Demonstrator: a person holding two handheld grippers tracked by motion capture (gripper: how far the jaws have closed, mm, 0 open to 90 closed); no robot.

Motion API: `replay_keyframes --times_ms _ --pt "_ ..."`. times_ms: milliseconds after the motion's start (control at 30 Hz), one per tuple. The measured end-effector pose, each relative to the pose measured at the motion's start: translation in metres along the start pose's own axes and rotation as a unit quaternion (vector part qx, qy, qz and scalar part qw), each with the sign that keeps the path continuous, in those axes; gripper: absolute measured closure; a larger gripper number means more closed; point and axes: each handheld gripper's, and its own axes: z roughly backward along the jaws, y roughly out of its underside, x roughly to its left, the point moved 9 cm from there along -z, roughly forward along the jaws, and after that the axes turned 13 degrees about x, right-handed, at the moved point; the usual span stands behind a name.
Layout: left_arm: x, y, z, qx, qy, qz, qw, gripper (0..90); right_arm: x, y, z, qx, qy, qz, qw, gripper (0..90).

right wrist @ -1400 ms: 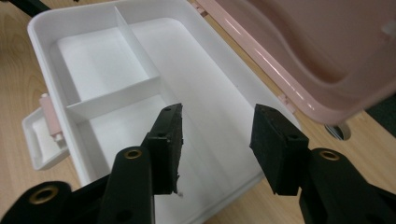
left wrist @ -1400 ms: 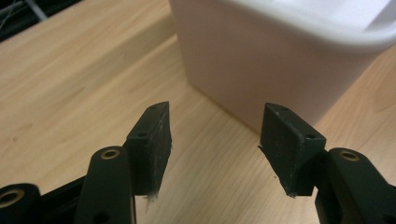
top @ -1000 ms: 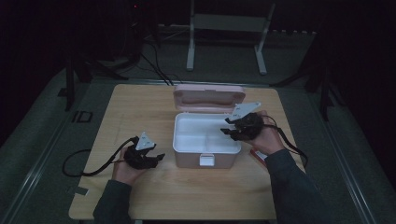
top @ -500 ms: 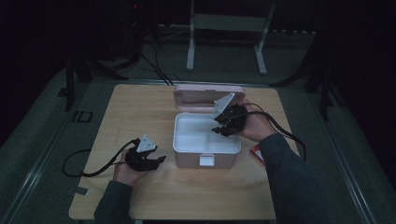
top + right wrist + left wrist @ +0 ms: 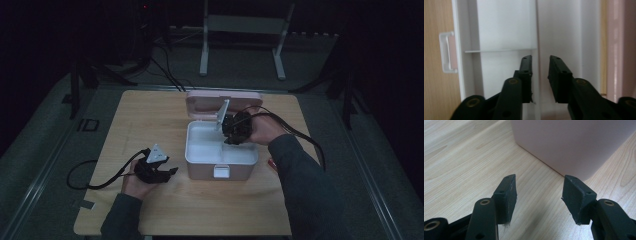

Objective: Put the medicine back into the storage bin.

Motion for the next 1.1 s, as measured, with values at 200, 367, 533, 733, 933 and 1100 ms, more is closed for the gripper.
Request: replay_keyframes --times_ms 200,367,533,733,933,1100 --pt "-0.001 0.000 0.000 0.000 0.001 0.000 1.0000 44.5 0.001 -0.007 -0.008 0.047 -0.004 0.025 0.9986 80.6" --pt "-0.001 0.000 0.000 0.000 0.001 0.000 1.0000 44.5 0.001 -0.010 -0.018 0.081 -0.017 0.031 0.9961 84.0" --pt "-0.001 0.000 -0.001 -0.001 0.001 0.000 1.0000 44.5 0.000 -0.014 -0.023 0.089 -0.031 0.037 0.9949 86.6" --pt "-0.002 0.000 -0.002 0.001 0.003 -0.001 1.0000 44.6 -0.001 -0.014 -0.025 0.086 -0.038 0.046 0.9945 85.8" --pt "-0.002 0.000 -0.001 0.001 0.004 -0.001 1.0000 44.7 -0.002 -0.015 -0.031 0.091 -0.052 0.050 0.9932 86.1" --pt "-0.003 0.000 -0.002 0.002 0.006 -0.001 1.0000 44.7 -0.002 -0.015 -0.030 0.090 -0.062 0.048 0.9929 87.7"
